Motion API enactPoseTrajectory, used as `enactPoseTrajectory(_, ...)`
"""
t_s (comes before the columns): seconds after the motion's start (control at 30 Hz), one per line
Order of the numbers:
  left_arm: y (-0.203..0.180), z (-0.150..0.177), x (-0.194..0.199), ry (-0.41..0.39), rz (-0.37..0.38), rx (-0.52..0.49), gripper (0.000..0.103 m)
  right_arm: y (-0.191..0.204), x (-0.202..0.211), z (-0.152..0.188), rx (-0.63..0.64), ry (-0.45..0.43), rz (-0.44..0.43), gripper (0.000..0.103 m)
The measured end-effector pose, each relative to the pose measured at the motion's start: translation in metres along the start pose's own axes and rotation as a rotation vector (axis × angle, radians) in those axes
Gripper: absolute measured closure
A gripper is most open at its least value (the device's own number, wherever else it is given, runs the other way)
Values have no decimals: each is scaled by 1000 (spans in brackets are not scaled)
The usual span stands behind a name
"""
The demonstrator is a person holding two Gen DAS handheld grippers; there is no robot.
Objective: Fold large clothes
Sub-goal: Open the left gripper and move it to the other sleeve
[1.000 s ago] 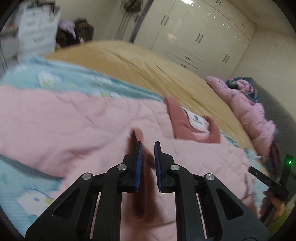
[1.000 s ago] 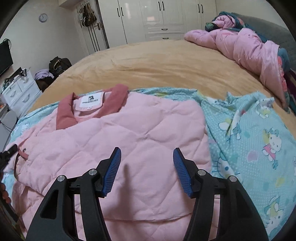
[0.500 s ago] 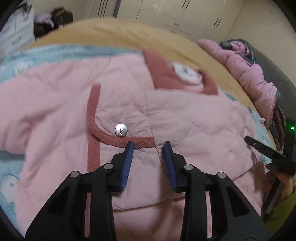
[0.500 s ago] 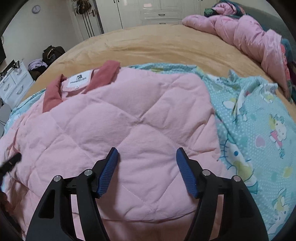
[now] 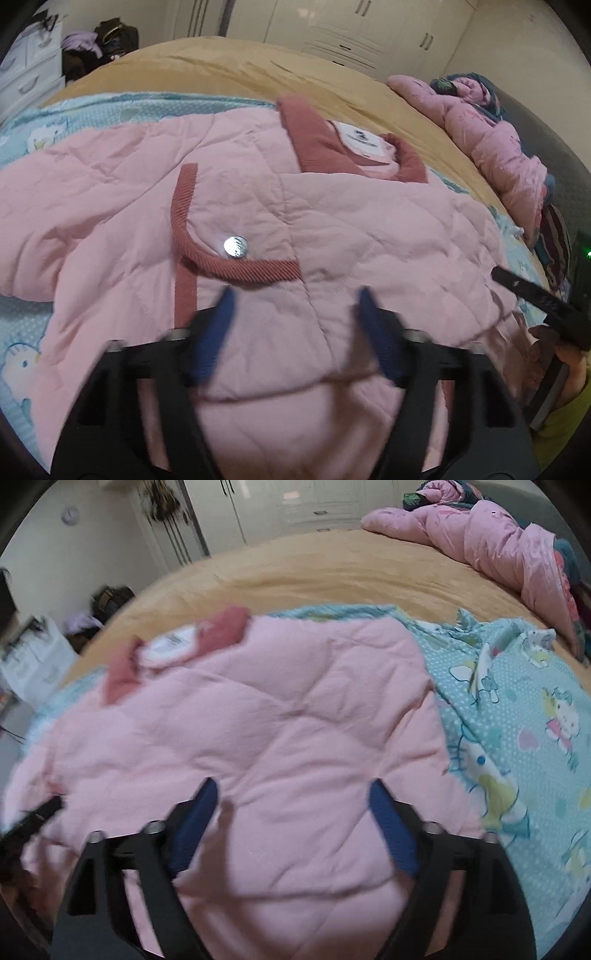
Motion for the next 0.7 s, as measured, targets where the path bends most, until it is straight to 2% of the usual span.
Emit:
enactPoseTrajectory(0.03,-3,1,5,-8,-6,-9,30,3,6,1,5,-6,-6,14)
enactPoseTrajectory(0.1,-6,2,14,-15,-9,-11,13,9,16,4,7,-14,-31,10)
enactPoseTrajectory(0.13,-6,3,17,-15,-6,-5,9,12,22,5,3,-21,-46,9)
enactPoseTrajectory(0.43,-4,-3,40,-51,-7,27,9,35,50,2,35,-44,-69,7)
enactPoseTrajectory(0.7,17,-13,64,-114,-52,56,9,67,58,-1,68,-50,-89,7)
Point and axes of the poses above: each gripper's, at about its wrist camera, not at the fingertips, and x roughly against the way its jaws point, y to its left, z to its underside, the point moved 5 cm from there along -x, roughly the way its jaws point, and after that the axes turned 6 degrees about x, right-handed, at the moved point
